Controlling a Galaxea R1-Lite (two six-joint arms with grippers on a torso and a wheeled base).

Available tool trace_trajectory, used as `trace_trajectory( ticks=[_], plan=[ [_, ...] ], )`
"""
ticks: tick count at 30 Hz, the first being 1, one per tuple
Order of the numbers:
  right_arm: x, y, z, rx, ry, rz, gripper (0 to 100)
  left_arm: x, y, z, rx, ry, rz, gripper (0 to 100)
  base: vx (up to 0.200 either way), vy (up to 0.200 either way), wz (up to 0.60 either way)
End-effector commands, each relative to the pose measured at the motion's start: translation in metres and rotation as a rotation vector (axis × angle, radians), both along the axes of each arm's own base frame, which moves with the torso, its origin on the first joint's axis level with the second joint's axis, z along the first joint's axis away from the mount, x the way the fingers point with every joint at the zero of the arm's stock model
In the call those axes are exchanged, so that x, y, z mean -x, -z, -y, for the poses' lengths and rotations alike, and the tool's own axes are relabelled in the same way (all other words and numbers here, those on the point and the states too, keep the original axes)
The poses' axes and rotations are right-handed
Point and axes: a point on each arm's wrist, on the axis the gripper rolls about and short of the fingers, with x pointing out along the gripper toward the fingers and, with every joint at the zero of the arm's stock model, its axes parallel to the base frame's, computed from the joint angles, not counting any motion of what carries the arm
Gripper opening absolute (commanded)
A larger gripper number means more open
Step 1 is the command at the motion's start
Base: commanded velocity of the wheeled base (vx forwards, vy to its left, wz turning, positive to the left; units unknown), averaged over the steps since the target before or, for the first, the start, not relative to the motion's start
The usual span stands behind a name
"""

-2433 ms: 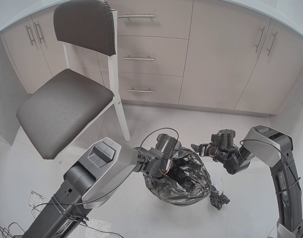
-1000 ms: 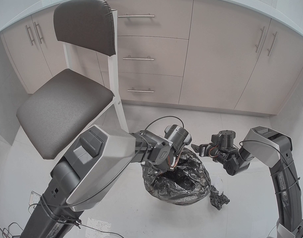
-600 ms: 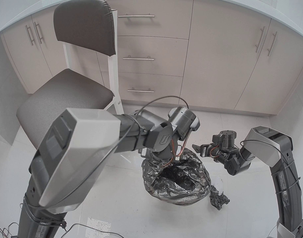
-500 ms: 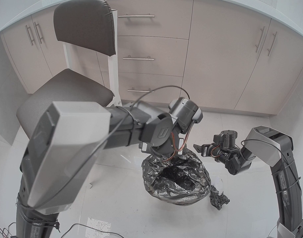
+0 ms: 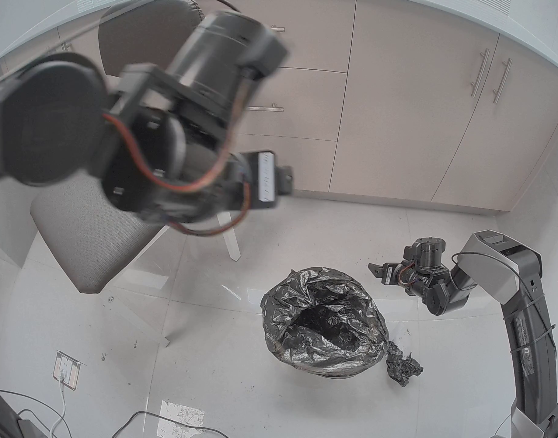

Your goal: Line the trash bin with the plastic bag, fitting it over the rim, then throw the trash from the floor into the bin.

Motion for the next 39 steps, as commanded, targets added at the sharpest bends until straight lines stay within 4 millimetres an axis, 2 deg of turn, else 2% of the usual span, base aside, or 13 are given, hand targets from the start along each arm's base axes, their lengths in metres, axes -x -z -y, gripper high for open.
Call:
trace_trajectory(
  ticks=[1, 3, 5, 7, 10, 12, 13, 16, 21, 26, 32, 35, 39],
  plan=[
    [-0.003, 0.013, 0.010, 0.001, 0.023, -0.039, 100, 0.114, -0.055, -0.180, 0.090, -0.312, 0.253, 100, 0.000, 0.000, 0.00],
    [-0.003, 0.013, 0.011, 0.000, 0.023, -0.038, 100, 0.123, -0.055, -0.190, 0.089, -0.344, 0.270, 100, 0.000, 0.000, 0.00],
    [-0.003, 0.013, 0.010, -0.001, 0.020, -0.035, 100, 0.164, -0.053, -0.220, 0.114, -0.425, 0.348, 100, 0.000, 0.000, 0.00],
    [-0.002, 0.014, 0.010, 0.003, 0.016, -0.036, 100, 0.190, -0.048, -0.232, 0.140, -0.453, 0.390, 100, 0.000, 0.000, 0.00],
    [-0.001, 0.013, 0.010, 0.005, 0.016, -0.013, 100, 0.216, -0.033, -0.242, 0.145, -0.519, 0.425, 100, 0.000, 0.000, 0.00],
    [-0.001, 0.013, 0.010, 0.005, 0.015, -0.004, 100, 0.223, -0.027, -0.244, 0.143, -0.540, 0.429, 100, 0.000, 0.000, 0.00],
    [0.000, 0.014, 0.010, 0.006, 0.014, 0.001, 100, 0.236, -0.007, -0.247, 0.133, -0.571, 0.429, 100, 0.000, 0.000, 0.00],
    [0.000, 0.013, 0.009, 0.008, 0.016, 0.003, 100, 0.255, 0.023, -0.251, 0.123, -0.602, 0.432, 100, 0.000, 0.000, 0.00],
    [-0.017, 0.003, 0.010, 0.013, 0.072, 0.054, 100, 0.275, 0.067, -0.251, 0.131, -0.644, 0.457, 100, 0.000, 0.000, 0.00],
    [-0.042, -0.012, 0.016, 0.013, 0.145, 0.038, 100, 0.272, 0.108, -0.247, 0.147, -0.644, 0.467, 100, 0.000, 0.000, 0.00],
    [-0.081, -0.021, 0.030, 0.031, 0.175, 0.066, 100, 0.268, 0.138, -0.245, 0.135, -0.677, 0.478, 100, 0.000, 0.000, 0.00],
    [-0.073, 0.023, 0.032, 0.059, 0.173, -0.112, 100, 0.266, 0.152, -0.244, 0.092, -0.670, 0.457, 100, 0.000, 0.000, 0.00],
    [-0.045, 0.106, 0.034, 0.104, 0.167, -0.397, 100, 0.262, 0.173, -0.243, 0.044, -0.689, 0.477, 100, 0.000, 0.000, 0.00]
  ],
)
